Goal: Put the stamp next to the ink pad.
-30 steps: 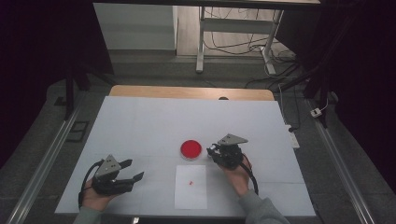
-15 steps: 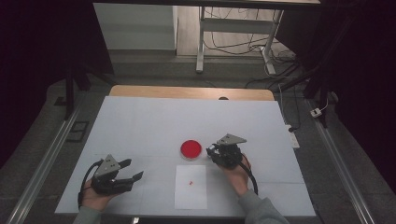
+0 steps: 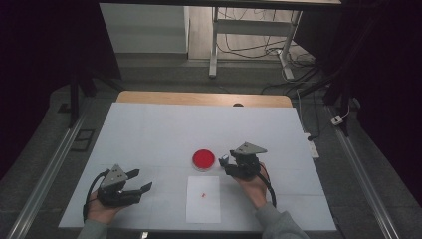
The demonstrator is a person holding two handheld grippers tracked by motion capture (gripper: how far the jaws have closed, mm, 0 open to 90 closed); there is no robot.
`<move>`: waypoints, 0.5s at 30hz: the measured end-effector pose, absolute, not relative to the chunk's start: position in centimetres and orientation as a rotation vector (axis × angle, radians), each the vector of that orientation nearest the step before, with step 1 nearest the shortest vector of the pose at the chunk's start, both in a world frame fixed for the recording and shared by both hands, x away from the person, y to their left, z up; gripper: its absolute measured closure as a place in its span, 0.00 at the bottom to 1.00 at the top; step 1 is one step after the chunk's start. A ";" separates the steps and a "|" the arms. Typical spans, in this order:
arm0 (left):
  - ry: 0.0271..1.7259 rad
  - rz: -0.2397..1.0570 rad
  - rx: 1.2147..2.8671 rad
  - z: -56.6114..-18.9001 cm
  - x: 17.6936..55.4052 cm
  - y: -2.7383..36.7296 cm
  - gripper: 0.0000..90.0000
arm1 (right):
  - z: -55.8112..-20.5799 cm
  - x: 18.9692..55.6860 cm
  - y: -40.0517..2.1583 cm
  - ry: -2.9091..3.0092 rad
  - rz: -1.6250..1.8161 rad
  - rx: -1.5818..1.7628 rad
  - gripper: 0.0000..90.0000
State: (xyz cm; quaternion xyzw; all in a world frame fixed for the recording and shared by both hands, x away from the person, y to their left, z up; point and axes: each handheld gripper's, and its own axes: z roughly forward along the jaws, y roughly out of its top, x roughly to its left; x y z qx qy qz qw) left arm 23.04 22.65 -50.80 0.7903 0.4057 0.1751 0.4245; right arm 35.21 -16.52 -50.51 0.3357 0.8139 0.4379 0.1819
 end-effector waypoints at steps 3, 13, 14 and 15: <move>1.019 0.430 1.971 -50.9 23.3 22.8 0.36 | -50.3 34.8 -16.9 2.295 1.264 0.900 0.46; 1.017 0.408 1.966 -51.1 23.6 22.9 0.36 | -49.6 33.0 -19.6 2.295 1.326 0.778 0.45; 1.017 0.408 1.965 -51.0 23.5 23.0 0.36 | -49.4 32.9 -20.0 2.292 1.331 0.771 0.45; 1.014 0.410 1.966 -51.0 23.4 23.0 0.36 | -49.4 32.7 -20.3 2.285 1.343 0.772 0.45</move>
